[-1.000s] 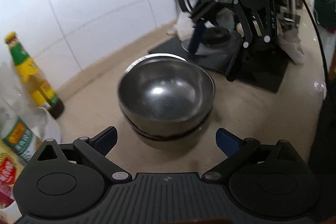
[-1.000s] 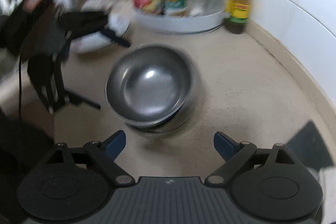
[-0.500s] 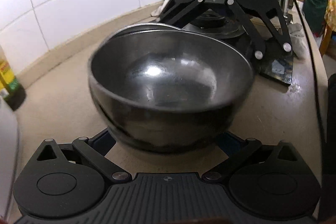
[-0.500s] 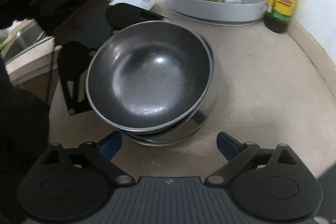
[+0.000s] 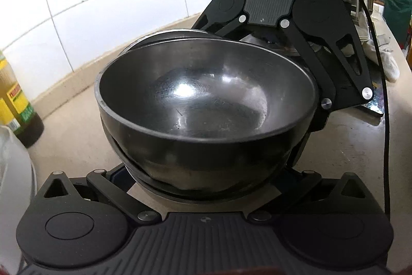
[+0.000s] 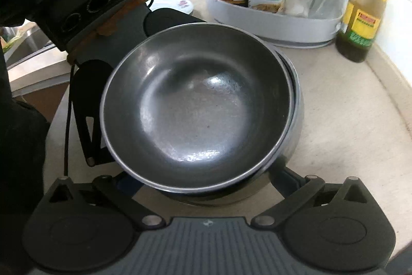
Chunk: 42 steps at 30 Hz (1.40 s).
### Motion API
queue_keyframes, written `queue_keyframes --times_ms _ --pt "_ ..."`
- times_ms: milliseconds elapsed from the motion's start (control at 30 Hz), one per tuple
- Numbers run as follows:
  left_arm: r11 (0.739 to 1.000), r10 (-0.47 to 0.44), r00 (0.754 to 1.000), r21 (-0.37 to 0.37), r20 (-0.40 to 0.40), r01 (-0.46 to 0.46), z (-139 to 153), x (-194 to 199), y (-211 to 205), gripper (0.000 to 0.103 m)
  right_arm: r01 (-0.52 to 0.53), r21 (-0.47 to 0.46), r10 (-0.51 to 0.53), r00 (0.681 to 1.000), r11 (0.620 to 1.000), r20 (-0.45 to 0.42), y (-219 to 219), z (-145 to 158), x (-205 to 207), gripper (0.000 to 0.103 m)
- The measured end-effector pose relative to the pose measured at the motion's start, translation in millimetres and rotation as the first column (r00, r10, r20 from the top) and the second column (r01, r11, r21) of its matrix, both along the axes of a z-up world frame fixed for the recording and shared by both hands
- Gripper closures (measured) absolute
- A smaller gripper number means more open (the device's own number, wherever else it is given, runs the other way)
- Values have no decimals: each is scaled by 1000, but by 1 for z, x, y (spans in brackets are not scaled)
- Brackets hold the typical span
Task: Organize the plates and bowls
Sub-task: 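Lift the nested steel bowls with both grippers and carry them onto the plate stack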
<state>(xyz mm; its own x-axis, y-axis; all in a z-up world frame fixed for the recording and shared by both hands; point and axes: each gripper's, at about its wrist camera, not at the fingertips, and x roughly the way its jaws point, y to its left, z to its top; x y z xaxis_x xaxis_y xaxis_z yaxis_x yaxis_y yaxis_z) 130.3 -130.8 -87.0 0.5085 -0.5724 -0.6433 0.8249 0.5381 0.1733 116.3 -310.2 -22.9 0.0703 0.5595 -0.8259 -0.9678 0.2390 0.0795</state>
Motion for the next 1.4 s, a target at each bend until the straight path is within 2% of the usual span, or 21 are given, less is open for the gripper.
queue_keyframes --times_ms 200,367,633,867,1100,1167,1400 --pt "1000 9 1000 -12 6 -9 9 -4 4 0 25 22 -25 1000 999 -6 1 15 0 2" --pt "998 57 998 -42 15 -56 30 -18 11 0 29 53 -29 1000 998 -8 11 37 -1 2" --pt "985 170 982 -29 82 -169 45 -64 43 0 -56 107 52 998 993 36 44 66 -21 2" --pt "954 296 950 11 100 -298 50 -111 80 0 -183 140 176 982 973 62 94 70 -43 2" --pt "906 412 904 56 118 -420 62 -149 127 0 -296 174 288 955 939 69 154 72 -54 2" --pt "896 429 894 65 128 -439 72 -154 133 0 -319 180 310 948 931 76 169 72 -56 2" --pt "866 481 868 85 123 -492 74 -152 175 0 -350 182 339 936 919 91 224 66 -51 2"
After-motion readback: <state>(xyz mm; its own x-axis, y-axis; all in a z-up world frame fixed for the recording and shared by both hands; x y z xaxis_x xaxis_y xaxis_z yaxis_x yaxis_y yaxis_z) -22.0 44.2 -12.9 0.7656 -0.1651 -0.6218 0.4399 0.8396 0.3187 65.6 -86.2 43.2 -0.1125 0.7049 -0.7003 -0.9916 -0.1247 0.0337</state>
